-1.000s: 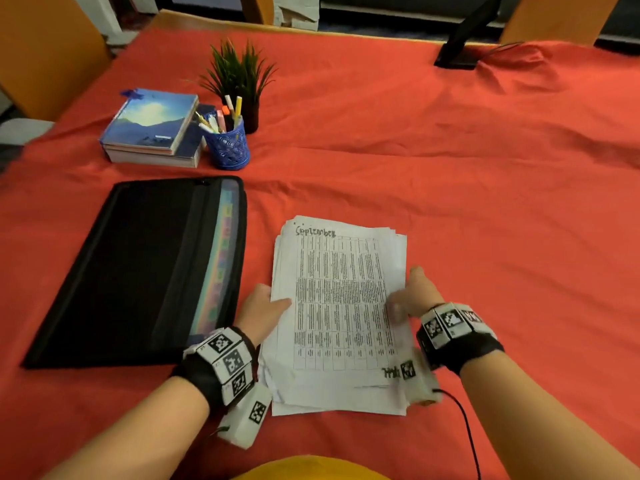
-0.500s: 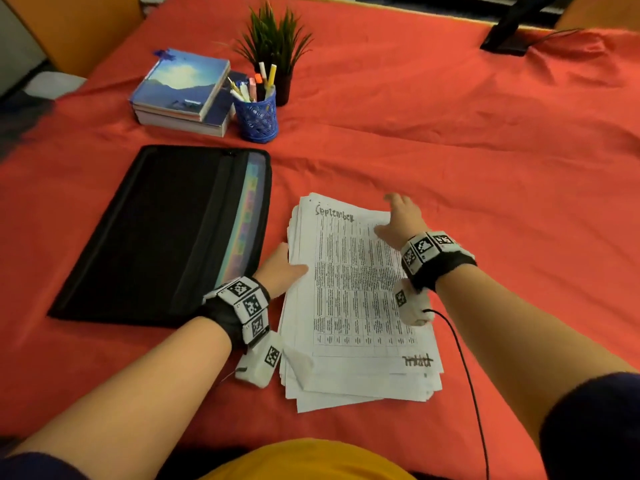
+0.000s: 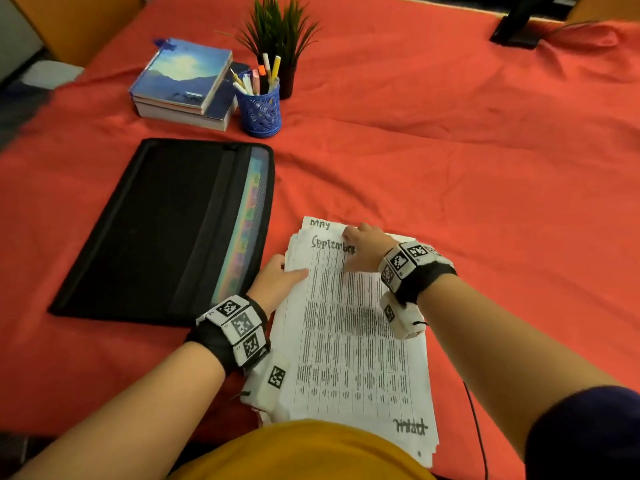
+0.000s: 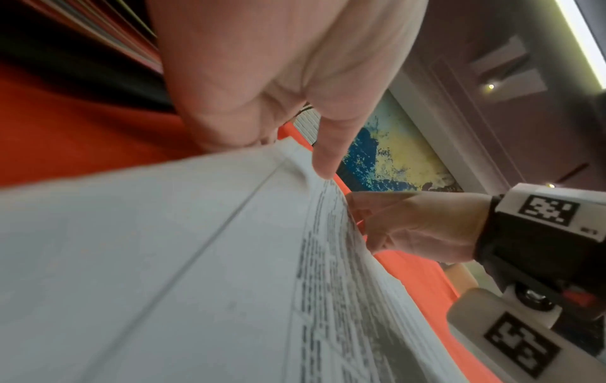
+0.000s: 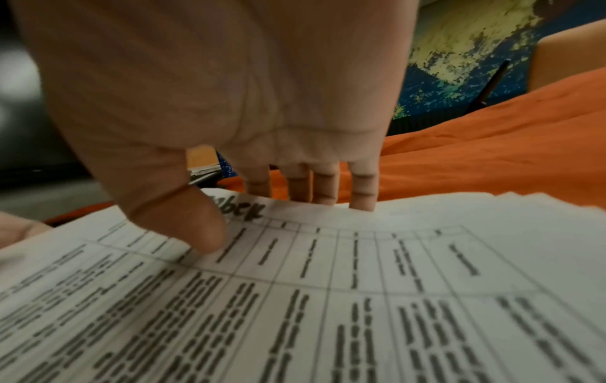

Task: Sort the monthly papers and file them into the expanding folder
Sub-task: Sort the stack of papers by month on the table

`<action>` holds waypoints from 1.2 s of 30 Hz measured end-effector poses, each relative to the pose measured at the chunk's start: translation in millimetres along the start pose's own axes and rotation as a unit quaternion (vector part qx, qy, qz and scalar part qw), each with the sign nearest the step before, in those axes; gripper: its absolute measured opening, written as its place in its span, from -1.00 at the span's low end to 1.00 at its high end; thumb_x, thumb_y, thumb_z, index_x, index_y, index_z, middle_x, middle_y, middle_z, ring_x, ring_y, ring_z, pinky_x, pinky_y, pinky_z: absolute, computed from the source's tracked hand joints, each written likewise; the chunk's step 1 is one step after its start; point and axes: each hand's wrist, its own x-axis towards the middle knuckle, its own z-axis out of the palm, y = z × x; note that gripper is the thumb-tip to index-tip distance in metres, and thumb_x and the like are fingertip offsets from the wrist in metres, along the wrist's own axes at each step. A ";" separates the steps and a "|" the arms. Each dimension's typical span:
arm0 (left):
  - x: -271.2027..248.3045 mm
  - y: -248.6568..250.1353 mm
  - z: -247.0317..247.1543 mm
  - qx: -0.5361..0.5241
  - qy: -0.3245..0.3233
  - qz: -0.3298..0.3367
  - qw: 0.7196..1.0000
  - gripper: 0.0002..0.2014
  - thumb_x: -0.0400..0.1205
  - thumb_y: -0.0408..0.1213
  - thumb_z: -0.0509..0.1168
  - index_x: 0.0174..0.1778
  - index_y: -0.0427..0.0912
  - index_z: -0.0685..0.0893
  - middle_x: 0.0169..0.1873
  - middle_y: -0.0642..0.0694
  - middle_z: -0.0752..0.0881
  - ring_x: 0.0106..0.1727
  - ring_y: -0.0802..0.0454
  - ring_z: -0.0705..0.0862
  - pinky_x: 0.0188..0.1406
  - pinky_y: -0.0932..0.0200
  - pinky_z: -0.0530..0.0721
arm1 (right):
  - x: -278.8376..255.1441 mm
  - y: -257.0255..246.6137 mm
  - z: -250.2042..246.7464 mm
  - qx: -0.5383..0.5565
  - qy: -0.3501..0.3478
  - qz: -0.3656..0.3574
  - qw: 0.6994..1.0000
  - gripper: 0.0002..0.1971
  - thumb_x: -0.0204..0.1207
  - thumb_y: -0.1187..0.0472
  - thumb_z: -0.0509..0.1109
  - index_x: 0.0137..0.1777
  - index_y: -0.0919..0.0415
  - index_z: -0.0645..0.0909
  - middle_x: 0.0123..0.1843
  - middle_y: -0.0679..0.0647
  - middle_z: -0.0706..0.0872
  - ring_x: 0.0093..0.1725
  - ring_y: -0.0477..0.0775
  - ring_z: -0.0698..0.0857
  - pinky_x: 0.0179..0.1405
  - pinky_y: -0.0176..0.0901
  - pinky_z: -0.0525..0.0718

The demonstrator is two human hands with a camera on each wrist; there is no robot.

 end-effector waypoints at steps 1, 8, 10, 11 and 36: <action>-0.8 0.4 1.5 0.003 0.003 0.001 1.000 -0.67 0.59 -0.28 0.34 0.23 -0.24 0.47 0.12 -0.14 0.64 0.15 -0.10 0.65 0.23 -0.12 0.62 | -1.6 -0.8 3.3 -0.007 0.002 0.001 1.000 -0.33 0.40 -0.02 0.40 0.48 0.10 0.27 0.34 0.12 0.44 0.34 0.15 0.41 0.28 0.09 0.52; -2.7 15.2 14.8 -0.023 0.047 0.058 0.997 -0.72 0.60 -0.45 0.22 0.24 -0.26 0.52 0.11 -0.15 0.68 0.15 -0.09 0.65 0.25 -0.13 0.60 | 3.7 10.9 -6.1 0.067 0.048 0.022 0.996 -0.31 0.34 0.08 0.48 0.45 0.02 0.28 0.42 0.11 0.41 0.38 0.18 0.39 0.36 0.17 0.46; -0.1 23.1 14.6 -0.024 0.048 0.066 0.996 -0.80 0.61 -0.47 0.21 0.11 -0.23 0.57 0.01 -0.14 0.70 0.10 -0.09 0.67 0.23 -0.09 0.62 | 6.9 13.0 -11.9 0.068 0.035 0.027 0.997 -0.19 0.31 0.06 0.52 0.53 0.03 0.19 0.47 0.11 0.39 0.43 0.20 0.37 0.41 0.18 0.41; 0.6 25.8 14.0 -0.023 0.049 0.058 0.997 -0.85 0.61 -0.46 0.21 0.05 -0.21 0.56 -0.02 -0.13 0.68 0.09 -0.10 0.66 0.23 -0.08 0.61 | 7.9 13.4 -14.4 0.058 0.025 0.033 0.997 -0.17 0.32 0.04 0.51 0.55 0.03 0.17 0.48 0.10 0.38 0.44 0.21 0.36 0.43 0.20 0.38; 6.8 12.0 13.1 0.012 0.041 0.034 0.999 -0.67 0.63 -0.40 0.24 0.31 -0.30 0.47 0.23 -0.18 0.64 0.24 -0.13 0.62 0.26 -0.05 0.58 | 19.5 10.5 -33.0 0.081 0.043 -0.011 0.996 -0.64 0.56 0.31 0.26 0.35 0.24 0.44 0.26 0.17 0.63 0.23 0.17 0.60 0.14 -0.06 0.55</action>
